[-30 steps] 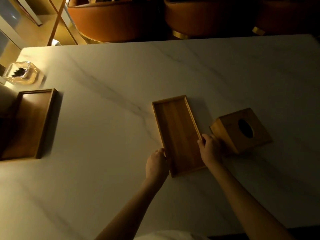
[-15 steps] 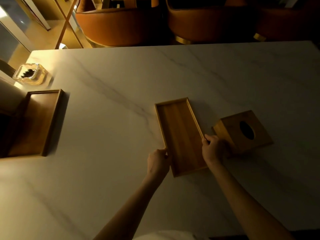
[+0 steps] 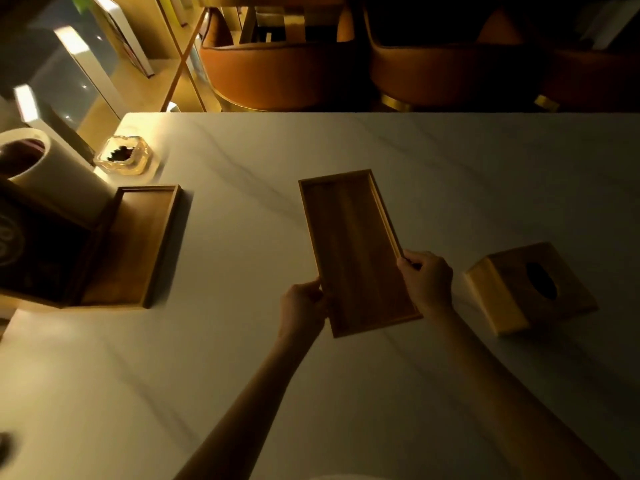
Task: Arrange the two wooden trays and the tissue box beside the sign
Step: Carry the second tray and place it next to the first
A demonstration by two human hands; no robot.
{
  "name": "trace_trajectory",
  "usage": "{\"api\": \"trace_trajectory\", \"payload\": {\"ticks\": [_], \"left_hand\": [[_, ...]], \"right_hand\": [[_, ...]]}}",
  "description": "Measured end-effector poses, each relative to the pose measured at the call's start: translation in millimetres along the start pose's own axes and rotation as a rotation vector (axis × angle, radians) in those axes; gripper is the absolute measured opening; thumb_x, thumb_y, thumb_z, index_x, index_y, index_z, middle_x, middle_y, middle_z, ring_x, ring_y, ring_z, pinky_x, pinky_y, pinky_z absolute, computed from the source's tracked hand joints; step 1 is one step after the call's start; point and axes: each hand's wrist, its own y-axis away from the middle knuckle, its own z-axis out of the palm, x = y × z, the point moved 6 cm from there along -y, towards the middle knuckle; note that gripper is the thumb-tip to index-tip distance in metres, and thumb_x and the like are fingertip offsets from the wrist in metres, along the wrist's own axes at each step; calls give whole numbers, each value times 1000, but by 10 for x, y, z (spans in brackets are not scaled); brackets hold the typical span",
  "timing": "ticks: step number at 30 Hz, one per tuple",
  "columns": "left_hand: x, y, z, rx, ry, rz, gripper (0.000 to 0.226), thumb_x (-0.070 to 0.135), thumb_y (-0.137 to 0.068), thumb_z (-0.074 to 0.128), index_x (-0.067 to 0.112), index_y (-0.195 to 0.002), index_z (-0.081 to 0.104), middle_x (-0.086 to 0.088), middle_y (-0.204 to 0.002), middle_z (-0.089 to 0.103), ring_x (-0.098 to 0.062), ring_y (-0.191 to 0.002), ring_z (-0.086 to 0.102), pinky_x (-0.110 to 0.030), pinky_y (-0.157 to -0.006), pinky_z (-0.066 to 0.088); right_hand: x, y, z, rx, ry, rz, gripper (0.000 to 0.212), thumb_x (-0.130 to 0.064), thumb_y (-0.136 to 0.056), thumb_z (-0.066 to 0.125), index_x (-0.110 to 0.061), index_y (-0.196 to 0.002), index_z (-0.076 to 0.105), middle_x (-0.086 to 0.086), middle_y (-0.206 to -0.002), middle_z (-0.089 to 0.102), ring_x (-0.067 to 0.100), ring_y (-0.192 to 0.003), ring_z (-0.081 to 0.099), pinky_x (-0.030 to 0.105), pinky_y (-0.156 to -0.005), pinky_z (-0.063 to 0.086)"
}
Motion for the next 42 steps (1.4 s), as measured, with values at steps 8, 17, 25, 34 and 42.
{"api": "trace_trajectory", "payload": {"ticks": [8,17,25,34,42], "left_hand": [[-172,-104,-895,52,35,46,34,10,-87,52,2,-120,52,-15,-87,70,-19,-75,68,-30,-74,57],[-533,-340,-1859,73,-8,12,34,7,-86,52,0,-119,51,-18,-97,69,-19,-79,65,-39,-83,55],[-903,-642,-2363,51,-64,-55,34,6,-86,52,-1,-120,51,-19,-115,64,-14,-85,59,-35,-85,53],[-1222,-912,-2436,2,-100,-103,34,7,-87,52,-2,-120,51,-16,-126,58,-18,-102,59,-31,-88,49],[-1345,-1054,-2392,-16,-118,-146,32,7,-88,51,0,-119,52,-14,-128,57,-24,-112,57,-34,-93,48]], "right_hand": [[-744,141,524,-63,-61,-72,30,-7,-87,57,6,-114,57,24,-114,65,31,-106,62,22,-82,42],[-1460,311,1315,-82,-47,-110,21,-7,-87,56,9,-96,65,24,-91,72,33,-86,67,24,-71,47],[-1679,427,1943,-120,-38,-35,19,-9,-87,57,7,-91,67,22,-85,72,32,-82,69,28,-68,49],[-1597,399,2336,-135,47,32,29,-10,-87,58,3,-113,59,20,-111,68,30,-103,64,27,-79,49],[-1509,339,2479,-150,54,78,30,-9,-87,57,4,-114,57,22,-114,66,32,-105,62,31,-82,50]]}}
